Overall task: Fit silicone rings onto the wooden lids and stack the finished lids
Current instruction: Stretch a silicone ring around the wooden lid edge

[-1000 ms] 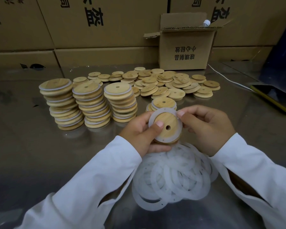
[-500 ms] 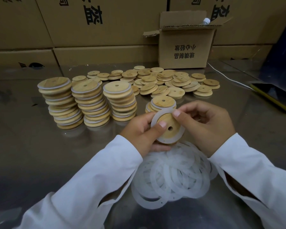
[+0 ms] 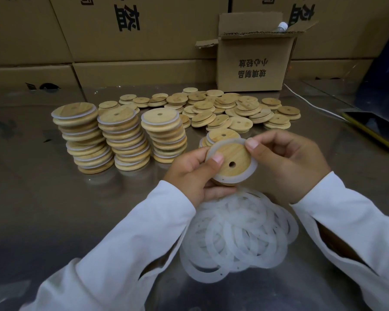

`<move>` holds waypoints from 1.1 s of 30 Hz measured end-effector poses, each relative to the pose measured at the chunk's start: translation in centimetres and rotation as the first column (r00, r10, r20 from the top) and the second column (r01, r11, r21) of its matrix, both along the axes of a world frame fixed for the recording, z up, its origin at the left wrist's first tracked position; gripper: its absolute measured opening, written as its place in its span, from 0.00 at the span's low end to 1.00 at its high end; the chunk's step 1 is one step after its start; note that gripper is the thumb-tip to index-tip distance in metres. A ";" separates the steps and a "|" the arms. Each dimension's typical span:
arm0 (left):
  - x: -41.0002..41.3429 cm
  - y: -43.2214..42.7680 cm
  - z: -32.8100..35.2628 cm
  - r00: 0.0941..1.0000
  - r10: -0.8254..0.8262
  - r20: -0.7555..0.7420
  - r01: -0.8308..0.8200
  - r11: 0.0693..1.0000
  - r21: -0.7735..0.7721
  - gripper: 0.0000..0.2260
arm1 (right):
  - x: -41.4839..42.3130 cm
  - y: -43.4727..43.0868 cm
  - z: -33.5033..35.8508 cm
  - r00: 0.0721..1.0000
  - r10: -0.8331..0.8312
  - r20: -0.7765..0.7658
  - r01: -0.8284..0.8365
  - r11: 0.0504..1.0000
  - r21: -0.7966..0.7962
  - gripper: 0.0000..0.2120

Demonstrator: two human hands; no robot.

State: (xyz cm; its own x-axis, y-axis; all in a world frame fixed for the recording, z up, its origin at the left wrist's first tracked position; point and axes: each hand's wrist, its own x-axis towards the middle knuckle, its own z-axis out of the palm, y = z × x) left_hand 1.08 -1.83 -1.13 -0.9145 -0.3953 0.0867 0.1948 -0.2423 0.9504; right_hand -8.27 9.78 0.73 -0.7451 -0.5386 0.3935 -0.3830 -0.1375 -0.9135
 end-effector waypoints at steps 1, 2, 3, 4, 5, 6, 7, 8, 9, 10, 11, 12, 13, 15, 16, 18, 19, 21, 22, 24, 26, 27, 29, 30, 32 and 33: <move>0.0 0.0 0.0 1.000 0.000 -0.002 0.000 1.000 0.008 0.08 | 0.0 0.1 0.1 1.000 -0.001 -0.005 0.001 1.000 0.002 0.06; -0.1 0.1 0.1 1.000 -0.001 -0.005 0.001 1.000 0.016 0.08 | -0.1 0.1 0.2 1.000 -0.001 -0.010 0.001 1.000 0.005 0.06; -0.1 0.1 0.2 1.000 -0.001 -0.008 0.001 1.000 0.026 0.08 | -0.1 0.2 0.3 1.000 0.001 -0.015 -0.001 1.000 0.008 0.06; -0.1 0.0 0.2 1.000 -0.001 -0.012 0.001 0.999 0.036 0.08 | -0.1 0.2 0.4 1.000 0.004 -0.022 -0.003 1.000 0.011 0.06; 0.0 0.0 0.3 1.000 0.000 -0.016 0.000 0.999 0.043 0.08 | -0.1 0.2 0.4 1.000 0.005 -0.030 -0.005 1.000 0.015 0.06; 0.0 0.0 0.4 1.000 0.005 -0.022 -0.004 0.999 0.046 0.08 | 0.0 0.1 0.5 0.999 0.007 -0.039 -0.006 1.000 0.018 0.06; 0.0 0.0 0.4 0.999 0.017 -0.032 -0.015 0.999 0.042 0.08 | 0.0 0.1 0.6 0.999 0.007 -0.047 -0.007 1.000 0.018 0.06; 0.0 0.0 0.4 0.998 0.033 -0.044 -0.032 0.999 0.034 0.08 | 0.1 0.1 0.6 0.999 0.008 -0.052 -0.007 1.000 0.016 0.07; -0.1 0.1 0.3 0.997 0.049 -0.056 -0.047 0.999 0.028 0.08 | 0.1 0.1 0.7 0.998 0.008 -0.054 -0.007 1.000 0.010 0.07; -0.1 0.1 0.3 0.996 0.059 -0.064 -0.057 0.998 0.027 0.08 | 0.1 0.0 0.7 0.999 0.006 -0.053 -0.006 1.000 0.005 0.07; -0.1 0.2 0.3 0.996 0.063 -0.068 -0.061 0.998 0.030 0.09 | 0.1 0.0 0.7 0.999 0.003 -0.051 -0.003 1.000 0.001 0.07; -0.1 0.1 0.3 0.996 0.062 -0.070 -0.061 0.998 0.026 0.09 | 0.1 0.0 0.6 0.999 -0.004 -0.046 0.004 1.000 0.001 0.07; -0.1 0.1 0.3 0.996 0.063 -0.070 -0.062 0.998 0.012 0.09 | 0.2 -0.1 0.5 0.999 -0.016 -0.038 0.016 1.000 0.001 0.07; 0.0 0.1 0.3 0.995 0.072 -0.069 -0.075 0.997 -0.034 0.09 | 0.4 -0.2 0.2 0.999 -0.052 -0.012 0.052 0.999 -0.001 0.06; -0.1 0.2 0.3 0.994 0.082 -0.071 -0.086 0.995 -0.051 0.09 | 0.6 -0.3 0.0 0.997 -0.071 -0.004 0.071 0.997 -0.004 0.06; -0.2 0.2 0.3 0.991 0.104 -0.081 -0.109 0.992 -0.068 0.09 | 0.9 -0.4 -0.3 0.994 -0.101 -0.029 0.101 0.995 0.008 0.05; -0.2 0.3 0.2 0.990 0.113 -0.085 -0.119 0.991 -0.066 0.08 | 1.0 -0.4 -0.4 0.993 -0.108 -0.050 0.109 0.994 0.021 0.04; -0.3 0.3 0.2 0.988 0.128 -0.092 -0.133 0.990 -0.052 0.08 | 1.2 -0.5 -0.7 0.990 -0.122 -0.070 0.125 0.991 0.041 0.03; -0.3 0.2 0.2 0.987 0.131 -0.096 -0.136 0.990 -0.045 0.08 | 1.3 -0.6 -0.8 0.989 -0.130 -0.072 0.133 0.990 0.044 0.04; -0.2 0.2 0.2 0.987 0.127 -0.102 -0.130 0.991 -0.029 0.08 | 1.3 -0.7 -0.9 0.985 -0.155 -0.079 0.158 0.987 0.041 0.05; -0.3 0.2 0.1 0.987 0.118 -0.109 -0.121 0.993 -0.019 0.08 | 1.2 -0.7 -0.9 0.981 -0.175 -0.086 0.178 0.983 0.032 0.06; -0.3 0.2 0.1 0.987 0.114 -0.112 -0.117 0.993 -0.016 0.08 | 1.1 -0.6 -0.8 0.980 -0.181 -0.085 0.183 0.983 0.024 0.06; -0.3 0.3 0.0 0.987 0.108 -0.118 -0.111 0.994 -0.015 0.08 | 1.1 -0.6 -0.8 0.979 -0.189 -0.083 0.190 0.982 0.013 0.06; -0.3 0.3 0.0 0.987 0.105 -0.121 -0.108 0.994 -0.016 0.08 | 1.1 -0.6 -0.8 0.978 -0.191 -0.085 0.192 0.981 0.011 0.06; -0.3 0.3 -0.1 0.987 0.101 -0.127 -0.104 0.994 -0.020 0.08 | 1.2 -0.6 -0.9 0.976 -0.196 -0.095 0.199 0.980 0.013 0.05; -0.3 0.3 -0.1 0.987 0.100 -0.128 -0.104 0.994 -0.024 0.08 | 1.2 -0.6 -0.9 0.974 -0.201 -0.105 0.203 0.979 0.014 0.05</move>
State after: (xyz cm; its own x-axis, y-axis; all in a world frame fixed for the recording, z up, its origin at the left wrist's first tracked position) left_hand 0.80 -1.48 -1.18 -0.8505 -0.4813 0.2120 0.3357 -0.1865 0.9233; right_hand -7.08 9.17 -0.13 -0.7957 -0.3917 0.4621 -0.4927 -0.0255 -0.8699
